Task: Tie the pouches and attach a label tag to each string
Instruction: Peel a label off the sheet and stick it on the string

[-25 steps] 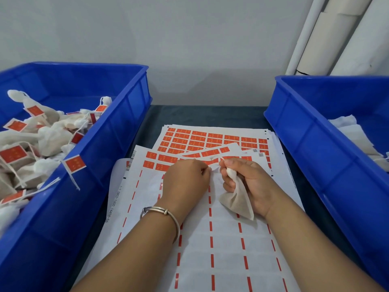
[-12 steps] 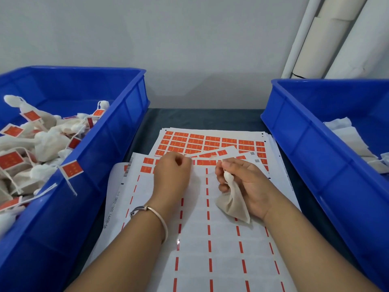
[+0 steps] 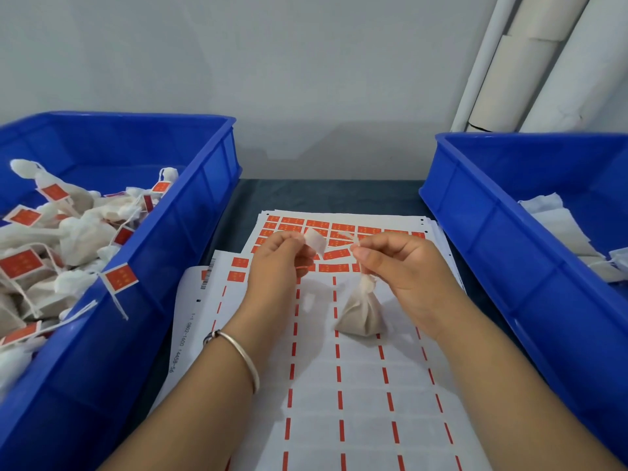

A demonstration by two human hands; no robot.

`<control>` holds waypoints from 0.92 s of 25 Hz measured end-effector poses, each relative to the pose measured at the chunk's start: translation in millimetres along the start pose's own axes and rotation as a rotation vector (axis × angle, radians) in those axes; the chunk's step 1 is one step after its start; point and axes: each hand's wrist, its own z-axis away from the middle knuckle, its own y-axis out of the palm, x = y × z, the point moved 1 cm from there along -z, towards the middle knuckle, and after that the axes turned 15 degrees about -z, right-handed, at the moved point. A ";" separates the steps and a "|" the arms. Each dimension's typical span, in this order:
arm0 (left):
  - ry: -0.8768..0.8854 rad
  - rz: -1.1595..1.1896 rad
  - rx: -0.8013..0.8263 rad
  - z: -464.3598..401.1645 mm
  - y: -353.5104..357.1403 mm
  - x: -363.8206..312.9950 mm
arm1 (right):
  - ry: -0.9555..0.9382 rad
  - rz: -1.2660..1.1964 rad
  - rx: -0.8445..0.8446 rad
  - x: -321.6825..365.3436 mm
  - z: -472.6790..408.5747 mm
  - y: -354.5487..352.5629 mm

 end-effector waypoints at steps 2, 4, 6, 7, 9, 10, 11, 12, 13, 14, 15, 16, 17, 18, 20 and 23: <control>0.013 0.025 0.083 5.8 2.7 -7.8 | -0.056 0.021 0.002 4.5 -0.2 -2.6; 0.037 0.023 0.167 12.4 5.1 -12.9 | -0.115 0.031 0.004 8.2 0.3 -5.5; 0.070 0.009 0.241 18.8 8.2 -14.9 | -0.170 0.033 0.002 11.7 0.7 -7.7; 0.087 -0.012 0.268 21.7 9.4 -14.9 | -0.188 0.028 -0.004 13.0 0.4 -9.0; 0.098 -0.040 0.307 26.1 12.4 -14.7 | -0.208 0.042 -0.018 15.2 -0.6 -11.5; 0.091 -0.038 0.323 27.8 13.6 -14.6 | -0.215 0.063 -0.026 15.9 -0.9 -12.8; 0.080 -0.031 0.338 29.3 14.7 -14.9 | -0.222 0.086 -0.035 16.4 -0.8 -14.2; 0.071 -0.025 0.354 30.8 15.6 -15.5 | -0.231 0.105 -0.043 16.7 -0.5 -15.1; 0.067 -0.025 0.371 32.6 16.5 -16.1 | -0.243 0.117 -0.050 17.1 -0.1 -15.5; 0.067 -0.028 0.388 34.1 17.5 -16.7 | -0.253 0.124 -0.058 17.3 0.3 -15.8; 0.069 -0.031 0.400 35.3 18.2 -17.0 | -0.260 0.131 -0.066 17.3 0.6 -15.9; 0.071 -0.031 0.410 36.2 18.9 -17.4 | -0.265 0.143 -0.075 17.3 0.4 -15.6; 0.073 -0.029 0.417 36.8 19.2 -17.6 | -0.267 0.157 -0.084 17.3 0.2 -15.8; 0.077 -0.028 0.422 37.1 19.2 -17.6 | -0.265 0.173 -0.094 17.4 -0.1 -16.1; 0.091 -0.030 0.429 37.4 18.9 -17.8 | -0.249 0.194 -0.106 17.3 -0.6 -17.0; 0.106 -0.034 0.429 38.4 18.4 -18.6 | -0.209 0.183 -0.114 17.3 -1.0 -17.7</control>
